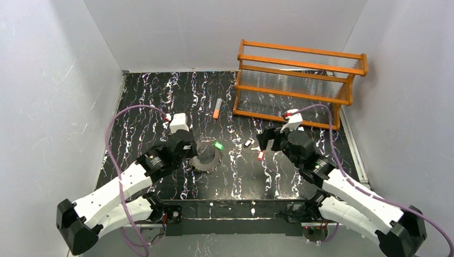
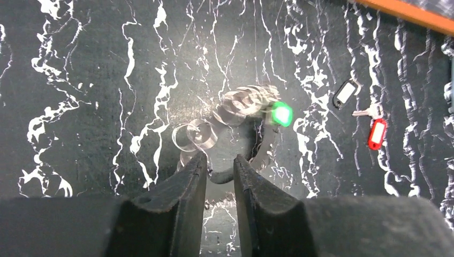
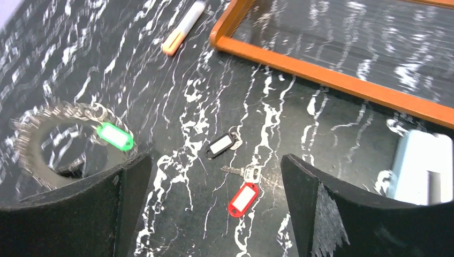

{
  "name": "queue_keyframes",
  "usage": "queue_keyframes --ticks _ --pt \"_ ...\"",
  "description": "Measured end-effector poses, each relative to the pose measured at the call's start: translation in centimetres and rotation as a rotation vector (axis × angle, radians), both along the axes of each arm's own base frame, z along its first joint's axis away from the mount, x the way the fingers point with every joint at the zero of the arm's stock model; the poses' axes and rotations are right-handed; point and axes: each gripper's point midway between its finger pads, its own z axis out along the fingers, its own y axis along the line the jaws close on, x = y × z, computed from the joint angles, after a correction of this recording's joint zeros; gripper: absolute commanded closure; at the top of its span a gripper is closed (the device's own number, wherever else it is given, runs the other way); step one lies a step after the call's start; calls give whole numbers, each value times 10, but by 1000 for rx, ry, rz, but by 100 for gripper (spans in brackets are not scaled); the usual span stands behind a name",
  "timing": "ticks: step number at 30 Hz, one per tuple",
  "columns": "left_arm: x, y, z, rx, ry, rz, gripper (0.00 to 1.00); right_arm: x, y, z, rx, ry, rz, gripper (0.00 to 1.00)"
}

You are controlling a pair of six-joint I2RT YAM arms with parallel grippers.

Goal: Remove the keys from the keyring

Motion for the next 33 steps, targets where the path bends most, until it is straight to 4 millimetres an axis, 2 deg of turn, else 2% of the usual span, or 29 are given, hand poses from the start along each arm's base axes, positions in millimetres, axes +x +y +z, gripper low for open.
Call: queue_keyframes --ticks 9,10,11,12,17,23,26,29,33 --pt "-16 35 45 -63 -148 47 27 -31 -57 62 167 -23 -192 1" --pt "-17 39 49 -63 -159 50 21 -35 -63 68 179 -31 -200 1" --pt "-20 44 55 -62 -176 55 7 -39 -68 74 191 -41 -207 1" --pt "-22 49 62 -65 -197 59 2 -42 -72 79 200 -49 -213 1" --pt "-36 84 107 -125 -359 119 2 -56 -92 102 226 -94 -229 1" --pt "-62 135 143 -250 -545 234 2 -70 -116 112 228 -150 -259 1" --pt "-67 150 147 -260 -585 276 2 -78 -128 121 258 -201 -274 1" --pt "-65 152 139 -228 -578 289 2 -85 -137 128 292 -244 -282 1" --pt "-62 150 128 -180 -557 277 2 -85 -140 125 285 -252 -288 1"
